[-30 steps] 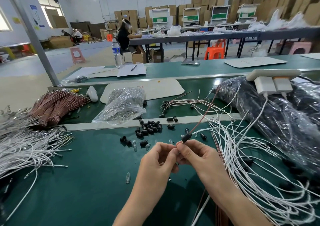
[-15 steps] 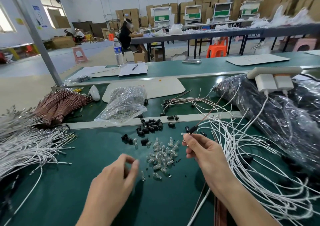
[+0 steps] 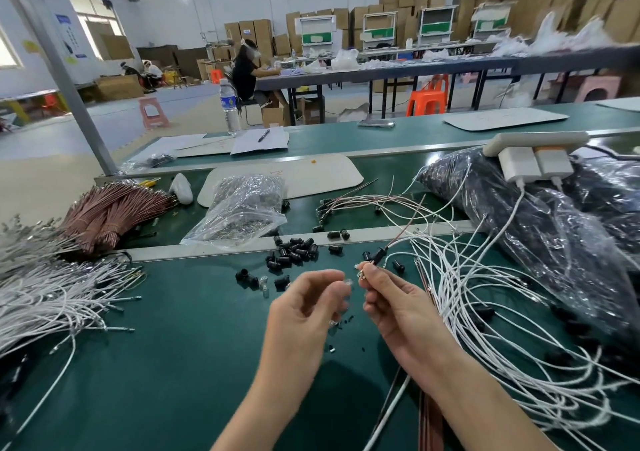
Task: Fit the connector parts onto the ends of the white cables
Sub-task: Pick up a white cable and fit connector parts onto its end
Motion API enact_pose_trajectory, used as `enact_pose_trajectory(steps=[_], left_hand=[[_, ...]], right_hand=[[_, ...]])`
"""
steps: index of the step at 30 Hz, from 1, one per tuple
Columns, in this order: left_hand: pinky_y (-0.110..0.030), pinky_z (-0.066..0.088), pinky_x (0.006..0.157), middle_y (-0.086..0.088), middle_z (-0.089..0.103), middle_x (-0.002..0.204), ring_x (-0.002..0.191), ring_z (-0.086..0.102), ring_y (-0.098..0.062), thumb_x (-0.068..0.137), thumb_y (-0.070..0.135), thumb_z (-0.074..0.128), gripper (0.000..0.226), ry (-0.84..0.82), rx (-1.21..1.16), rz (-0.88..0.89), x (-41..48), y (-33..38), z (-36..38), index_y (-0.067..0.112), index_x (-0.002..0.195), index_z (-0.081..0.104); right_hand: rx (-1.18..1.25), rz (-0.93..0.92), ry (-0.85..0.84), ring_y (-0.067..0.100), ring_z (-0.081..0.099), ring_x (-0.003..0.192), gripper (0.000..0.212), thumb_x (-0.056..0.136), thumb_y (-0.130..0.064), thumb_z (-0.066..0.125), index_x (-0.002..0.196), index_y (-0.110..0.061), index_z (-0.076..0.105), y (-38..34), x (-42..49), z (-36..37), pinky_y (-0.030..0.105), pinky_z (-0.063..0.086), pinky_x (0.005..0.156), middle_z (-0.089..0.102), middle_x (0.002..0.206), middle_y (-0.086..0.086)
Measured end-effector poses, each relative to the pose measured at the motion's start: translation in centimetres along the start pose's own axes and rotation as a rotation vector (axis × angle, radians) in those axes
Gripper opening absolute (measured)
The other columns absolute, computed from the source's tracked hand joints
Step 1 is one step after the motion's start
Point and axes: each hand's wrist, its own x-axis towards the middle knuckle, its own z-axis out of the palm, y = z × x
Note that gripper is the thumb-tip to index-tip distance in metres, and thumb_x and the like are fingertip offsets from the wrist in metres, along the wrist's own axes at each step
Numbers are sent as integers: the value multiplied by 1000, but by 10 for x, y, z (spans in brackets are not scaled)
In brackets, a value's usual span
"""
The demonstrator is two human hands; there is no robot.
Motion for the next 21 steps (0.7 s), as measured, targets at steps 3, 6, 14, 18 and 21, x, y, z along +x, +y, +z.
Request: enact_pose_trajectory(steps=[3, 6, 14, 18, 21], left_hand=[[-23, 55, 69, -7, 72, 77, 70, 65, -13, 83, 26, 70, 11, 50, -130, -3, 1, -3, 25, 24, 92, 77], [-17, 55, 71, -3, 76, 85, 76, 71, -9, 85, 19, 69, 13, 66, -196, 9, -2, -7, 30, 17, 96, 75], [-19, 55, 76, -3, 76, 90, 82, 73, -14, 85, 23, 70, 15, 75, -170, 10, -5, -11, 27, 15, 98, 72], [-19, 55, 75, -2, 76, 88, 81, 73, -13, 88, 21, 70, 10, 73, -148, 20, -5, -13, 27, 16, 97, 72], [-18, 55, 73, -2, 76, 86, 79, 73, -12, 92, 18, 68, 7, 62, -142, 19, -6, -14, 26, 15, 97, 72]], right_hand=[[36, 20, 5, 4, 59, 52, 26, 60, -25, 84, 81, -10, 82, 3, 2, -1, 15, 52, 49, 71, 72, 2], [88, 42, 3, 4, 61, 51, 19, 65, -22, 82, 79, -10, 81, 5, 6, -2, 15, 51, 49, 72, 70, 3], [67, 41, 10, 4, 64, 55, 24, 58, -28, 86, 75, -13, 81, 6, 6, -2, 15, 53, 53, 73, 73, 2], [47, 40, 12, 3, 63, 55, 24, 57, -30, 86, 74, -14, 81, 7, 5, -2, 14, 52, 53, 73, 72, 1], [36, 33, 13, 3, 63, 55, 23, 59, -30, 85, 74, -14, 81, 7, 4, -1, 15, 52, 53, 73, 72, 1]])
